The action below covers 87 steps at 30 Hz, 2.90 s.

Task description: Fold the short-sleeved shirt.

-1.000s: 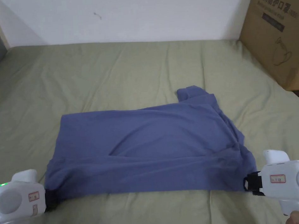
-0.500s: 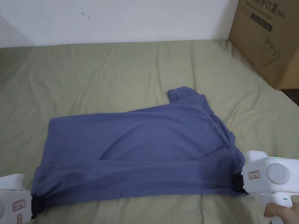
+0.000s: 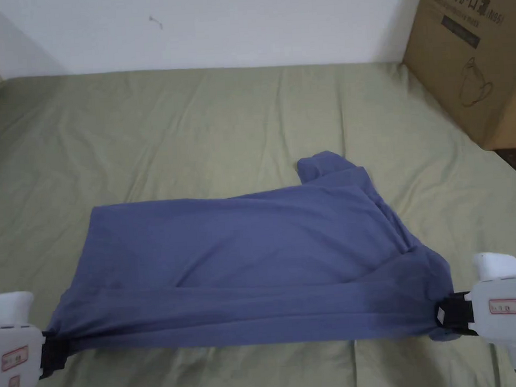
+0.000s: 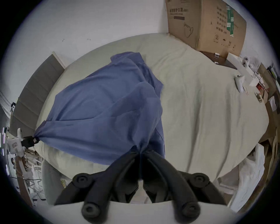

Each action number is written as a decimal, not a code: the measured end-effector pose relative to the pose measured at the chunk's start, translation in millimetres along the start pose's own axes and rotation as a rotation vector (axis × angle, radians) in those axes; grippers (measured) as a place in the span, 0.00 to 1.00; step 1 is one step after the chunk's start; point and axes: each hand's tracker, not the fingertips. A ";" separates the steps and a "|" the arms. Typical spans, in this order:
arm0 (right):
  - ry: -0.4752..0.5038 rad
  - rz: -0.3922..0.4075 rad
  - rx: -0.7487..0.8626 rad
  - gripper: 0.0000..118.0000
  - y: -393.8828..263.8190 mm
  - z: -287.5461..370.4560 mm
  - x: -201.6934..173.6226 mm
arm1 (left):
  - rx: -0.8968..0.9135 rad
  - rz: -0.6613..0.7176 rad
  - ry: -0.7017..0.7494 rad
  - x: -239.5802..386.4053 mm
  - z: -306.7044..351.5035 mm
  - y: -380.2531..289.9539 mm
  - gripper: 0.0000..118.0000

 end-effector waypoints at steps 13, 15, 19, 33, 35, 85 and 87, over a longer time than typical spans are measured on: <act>-0.035 -0.003 -0.047 0.73 -32.5 -3.9 13.4 | -0.060 0.019 0.035 4.1 -3.1 -30.6 0.78; -0.041 -0.011 -0.006 0.72 -15.8 4.7 11.3 | 0.008 0.041 0.028 7.0 10.2 -15.2 0.85; 0.008 -0.001 0.047 0.65 26.3 4.3 1.3 | 0.070 0.032 -0.021 20.4 14.2 16.3 0.70; 0.000 0.039 0.056 0.56 154.7 -100.6 -8.9 | 0.013 -0.031 0.011 45.1 -56.3 85.2 0.00; -0.002 0.054 0.028 0.76 191.6 -124.2 -6.1 | 0.012 -0.038 0.016 47.8 -65.0 97.8 0.00; 0.052 0.027 0.118 0.00 205.2 -45.4 -4.5 | 0.098 -0.027 -0.012 24.7 -62.0 203.3 0.01; 0.061 0.025 0.137 0.00 182.7 -18.4 -0.6 | 0.124 -0.026 -0.026 21.4 -30.0 183.4 0.01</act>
